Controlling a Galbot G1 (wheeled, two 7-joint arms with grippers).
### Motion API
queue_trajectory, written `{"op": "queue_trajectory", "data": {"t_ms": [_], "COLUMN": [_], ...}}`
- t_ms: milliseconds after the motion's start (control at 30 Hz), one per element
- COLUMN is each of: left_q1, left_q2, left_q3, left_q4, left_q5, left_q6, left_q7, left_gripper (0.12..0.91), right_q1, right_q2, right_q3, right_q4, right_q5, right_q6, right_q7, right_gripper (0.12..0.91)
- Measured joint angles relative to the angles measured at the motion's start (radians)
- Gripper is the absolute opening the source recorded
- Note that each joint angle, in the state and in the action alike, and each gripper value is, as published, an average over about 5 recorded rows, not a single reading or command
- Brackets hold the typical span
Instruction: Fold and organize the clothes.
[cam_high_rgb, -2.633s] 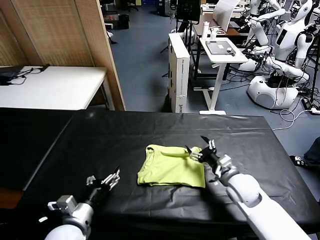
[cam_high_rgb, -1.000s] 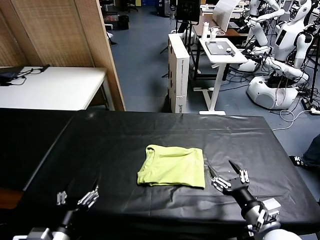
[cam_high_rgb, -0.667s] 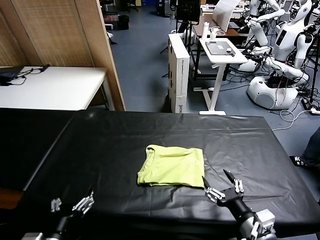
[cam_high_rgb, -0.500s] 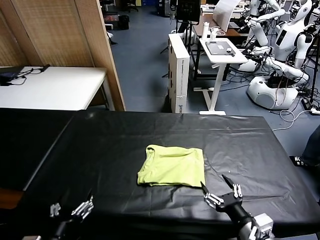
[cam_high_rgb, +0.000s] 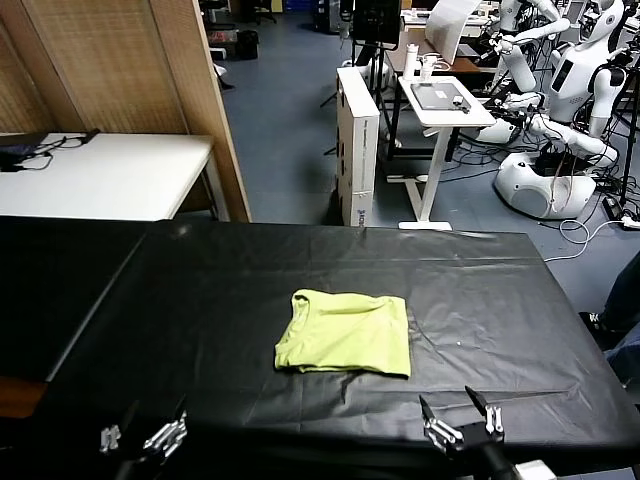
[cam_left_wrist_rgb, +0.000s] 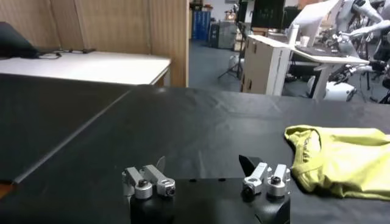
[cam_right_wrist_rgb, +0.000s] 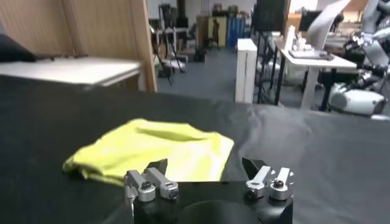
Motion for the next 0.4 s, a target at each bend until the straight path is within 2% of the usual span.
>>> {"op": "queue_trajectory", "data": {"t_ms": [133, 400], "left_q1": [0.009, 0.022], "left_q2": [0.000, -0.005], "left_q3": [0.010, 0.034], "left_q4": [0.002, -0.003], "left_q5": [0.005, 0.018], "left_q6": [0.001, 0.008], "left_q7": [0.000, 0.003], "left_gripper": [0.907, 0.907], "right_q1": [-0.051, -0.086], "right_q2": [0.014, 0.023], "right_q3": [0.017, 0.026], "right_q4": [0.009, 0.018], "right_q5": [-0.001, 0.010], "right_q6": [0.018, -0.003], "right_q7": [-0.002, 0.028], "right_gripper": [0.907, 0.907]}}
